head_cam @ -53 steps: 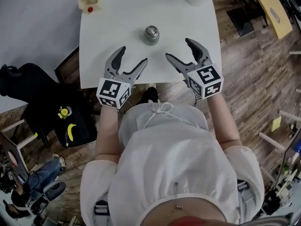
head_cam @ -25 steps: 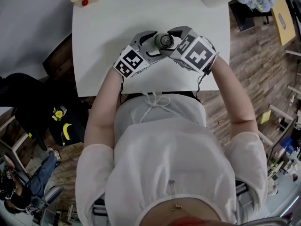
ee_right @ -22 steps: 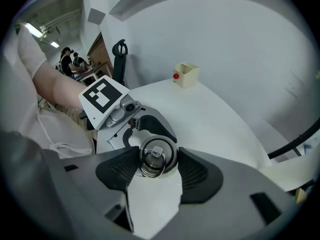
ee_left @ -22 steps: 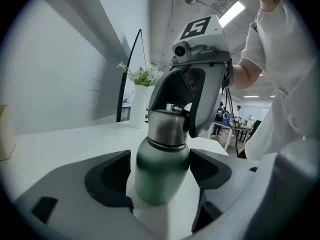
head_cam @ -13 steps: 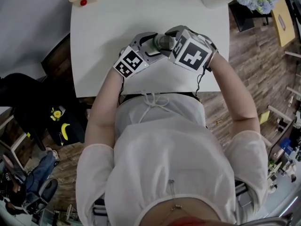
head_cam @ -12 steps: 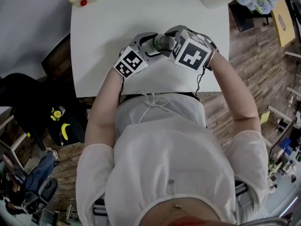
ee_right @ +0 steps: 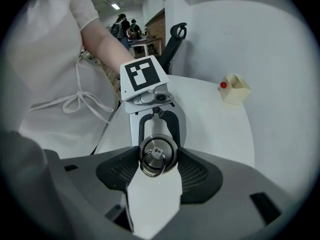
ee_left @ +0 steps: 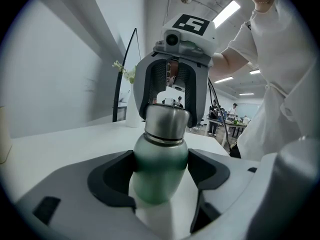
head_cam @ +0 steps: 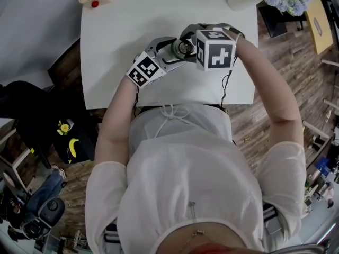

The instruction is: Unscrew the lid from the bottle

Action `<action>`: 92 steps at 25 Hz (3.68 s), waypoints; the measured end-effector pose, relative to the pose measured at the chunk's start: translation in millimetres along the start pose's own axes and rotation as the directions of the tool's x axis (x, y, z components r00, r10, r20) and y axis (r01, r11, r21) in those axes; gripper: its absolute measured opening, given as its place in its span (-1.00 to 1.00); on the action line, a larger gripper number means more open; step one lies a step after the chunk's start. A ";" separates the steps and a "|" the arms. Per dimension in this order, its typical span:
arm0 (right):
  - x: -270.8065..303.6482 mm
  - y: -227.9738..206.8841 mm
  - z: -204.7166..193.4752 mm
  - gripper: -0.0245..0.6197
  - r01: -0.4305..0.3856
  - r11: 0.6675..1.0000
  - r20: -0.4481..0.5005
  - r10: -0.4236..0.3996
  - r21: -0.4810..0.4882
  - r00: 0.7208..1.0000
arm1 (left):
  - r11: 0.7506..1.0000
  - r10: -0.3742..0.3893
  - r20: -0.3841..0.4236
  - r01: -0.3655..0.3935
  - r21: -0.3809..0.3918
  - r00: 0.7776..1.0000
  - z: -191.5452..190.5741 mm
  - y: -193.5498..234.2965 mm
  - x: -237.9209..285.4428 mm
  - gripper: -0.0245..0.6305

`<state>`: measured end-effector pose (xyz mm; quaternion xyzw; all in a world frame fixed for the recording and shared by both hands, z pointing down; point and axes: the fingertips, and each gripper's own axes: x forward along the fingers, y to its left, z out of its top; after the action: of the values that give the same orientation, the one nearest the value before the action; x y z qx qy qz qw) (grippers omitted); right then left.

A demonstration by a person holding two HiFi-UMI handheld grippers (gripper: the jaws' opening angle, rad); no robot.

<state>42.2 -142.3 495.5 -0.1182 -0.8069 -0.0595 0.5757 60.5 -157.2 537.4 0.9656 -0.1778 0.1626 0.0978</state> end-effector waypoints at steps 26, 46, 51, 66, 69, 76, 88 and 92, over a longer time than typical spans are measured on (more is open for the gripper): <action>-2.9 -14.0 -13.4 -0.17 0.090 0.737 0.010 -0.131 0.670 0.991 | 1.000 -0.022 -0.011 0.022 -0.003 1.000 -0.8 -1.0 4.5 0.17; -3.1 -2.7 -8.1 -0.17 -0.054 0.982 -0.011 0.056 0.181 0.998 | 1.000 -0.028 -0.005 0.028 -0.011 1.000 -1.1 -1.1 3.5 0.17; -2.7 -10.4 -17.9 0.06 0.001 0.932 0.050 -0.021 0.362 0.999 | 0.999 -0.035 -0.012 0.035 -0.012 0.999 -3.3 -0.3 5.5 0.17; -1.6 -18.2 -9.7 -0.15 0.042 0.603 0.074 -0.166 0.797 0.983 | 0.999 -0.045 -0.009 0.045 -0.009 0.999 0.9 -2.4 3.4 0.17; -1.1 -18.3 -9.9 -0.15 0.028 0.625 0.080 -0.144 0.780 0.986 | 0.999 -0.044 -0.009 0.044 -0.008 0.999 0.3 -1.9 3.6 0.17; 0.3 -14.5 -7.1 -0.15 -0.047 0.800 0.096 -0.014 0.599 0.995 | 0.999 -0.044 -0.004 0.044 -0.002 0.999 -0.8 -2.5 2.7 0.17; 2.0 -11.6 0.1 -0.05 -0.126 0.943 0.110 0.097 0.307 0.989 | 0.999 -0.048 -0.007 0.048 -0.006 0.999 0.0 0.9 1.2 0.17; 0.4 -16.4 -8.3 0.10 -0.039 0.903 0.109 -0.009 0.428 0.994 | 0.999 -0.052 -0.005 0.051 -0.016 0.999 0.6 -1.0 2.7 0.17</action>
<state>45.4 -160.0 499.2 0.0023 -0.8294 0.1307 0.5432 63.5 -157.2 537.7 0.9686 -0.1538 0.1614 0.1100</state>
